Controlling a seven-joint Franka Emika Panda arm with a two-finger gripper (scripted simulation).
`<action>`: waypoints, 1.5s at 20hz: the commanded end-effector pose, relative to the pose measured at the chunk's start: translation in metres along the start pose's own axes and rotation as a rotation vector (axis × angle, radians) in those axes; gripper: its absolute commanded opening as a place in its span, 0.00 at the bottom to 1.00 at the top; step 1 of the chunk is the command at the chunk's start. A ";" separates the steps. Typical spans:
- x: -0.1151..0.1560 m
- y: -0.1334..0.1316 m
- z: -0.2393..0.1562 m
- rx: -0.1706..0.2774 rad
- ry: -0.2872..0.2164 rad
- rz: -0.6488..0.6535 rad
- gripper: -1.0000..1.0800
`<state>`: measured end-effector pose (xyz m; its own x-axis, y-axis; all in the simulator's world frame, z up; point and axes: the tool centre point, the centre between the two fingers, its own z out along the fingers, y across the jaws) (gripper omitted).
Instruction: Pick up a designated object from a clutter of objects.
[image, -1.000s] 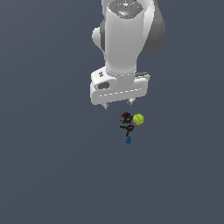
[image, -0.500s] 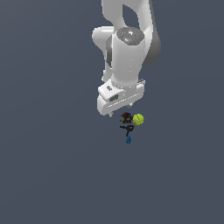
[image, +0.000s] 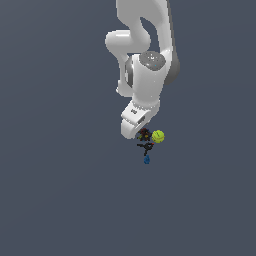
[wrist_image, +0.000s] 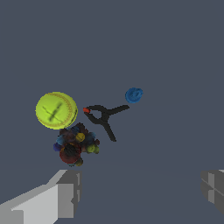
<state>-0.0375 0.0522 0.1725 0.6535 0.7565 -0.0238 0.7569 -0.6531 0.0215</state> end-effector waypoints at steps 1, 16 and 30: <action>-0.001 -0.008 0.012 0.000 0.001 -0.081 0.96; -0.013 -0.062 0.072 0.007 0.016 -0.545 0.96; -0.020 -0.086 0.091 0.012 0.031 -0.728 0.96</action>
<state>-0.1150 0.0898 0.0805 -0.0078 1.0000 -0.0008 1.0000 0.0078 -0.0004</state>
